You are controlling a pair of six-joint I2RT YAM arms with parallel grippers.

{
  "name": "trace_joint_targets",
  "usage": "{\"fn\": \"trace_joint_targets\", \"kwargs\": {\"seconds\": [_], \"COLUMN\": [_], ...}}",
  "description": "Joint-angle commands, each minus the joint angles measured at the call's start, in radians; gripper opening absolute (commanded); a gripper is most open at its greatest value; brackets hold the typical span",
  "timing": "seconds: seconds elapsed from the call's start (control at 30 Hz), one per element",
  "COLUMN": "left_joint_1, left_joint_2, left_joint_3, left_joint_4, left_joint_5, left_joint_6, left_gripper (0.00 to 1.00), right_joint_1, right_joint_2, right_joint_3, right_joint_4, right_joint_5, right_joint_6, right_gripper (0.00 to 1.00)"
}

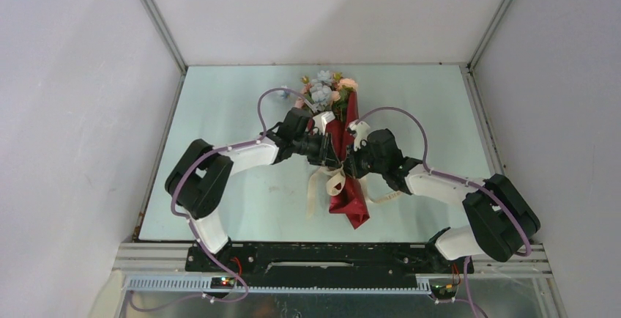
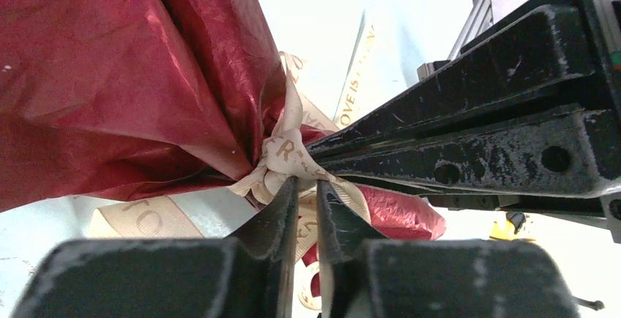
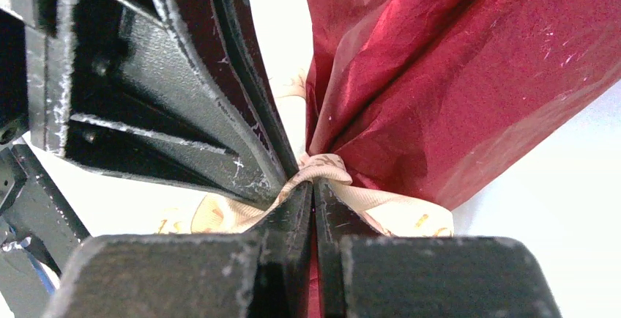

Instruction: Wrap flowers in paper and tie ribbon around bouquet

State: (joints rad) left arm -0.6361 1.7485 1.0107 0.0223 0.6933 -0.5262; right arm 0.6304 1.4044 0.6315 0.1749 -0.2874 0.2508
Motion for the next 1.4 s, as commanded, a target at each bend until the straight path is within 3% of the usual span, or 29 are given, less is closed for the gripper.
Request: {"fn": "trace_joint_targets", "kwargs": {"seconds": [0.0, 0.07, 0.3, 0.6, 0.7, 0.97, 1.2, 1.37], "left_joint_1": [-0.005, -0.005, -0.004, -0.010, -0.018, -0.035, -0.035, -0.034], "left_joint_2": [0.015, 0.011, -0.058, -0.111, -0.118, -0.118, -0.103, -0.078], "left_joint_3": [-0.004, -0.008, -0.018, 0.001, 0.010, 0.013, 0.005, 0.008], "left_joint_4": [0.070, 0.077, 0.073, -0.056, -0.089, -0.069, -0.029, -0.028], "left_joint_5": [0.036, 0.030, -0.112, -0.314, -0.336, -0.313, -0.201, -0.165], "left_joint_6": [-0.020, -0.026, -0.046, -0.054, -0.047, -0.055, -0.036, -0.023], "left_gripper": [0.10, 0.01, 0.00, 0.00, 0.00, 0.00, 0.00, 0.00], "right_joint_1": [0.026, 0.026, 0.030, 0.035, 0.039, 0.111, 0.097, 0.017], "right_joint_2": [-0.009, -0.012, -0.052, -0.173, -0.225, -0.289, -0.265, -0.226], "right_joint_3": [0.008, 0.008, 0.008, -0.011, -0.018, -0.026, -0.032, -0.013], "right_joint_4": [0.091, 0.090, 0.004, -0.081, -0.109, -0.169, -0.188, -0.225], "right_joint_5": [-0.020, -0.018, 0.027, 0.109, 0.117, 0.146, 0.221, -0.038], "right_joint_6": [-0.007, -0.007, -0.042, -0.034, -0.010, -0.027, -0.280, -0.494], "right_gripper": [0.04, 0.04, 0.09, 0.37, 0.43, 0.47, 0.48, 0.45]}}
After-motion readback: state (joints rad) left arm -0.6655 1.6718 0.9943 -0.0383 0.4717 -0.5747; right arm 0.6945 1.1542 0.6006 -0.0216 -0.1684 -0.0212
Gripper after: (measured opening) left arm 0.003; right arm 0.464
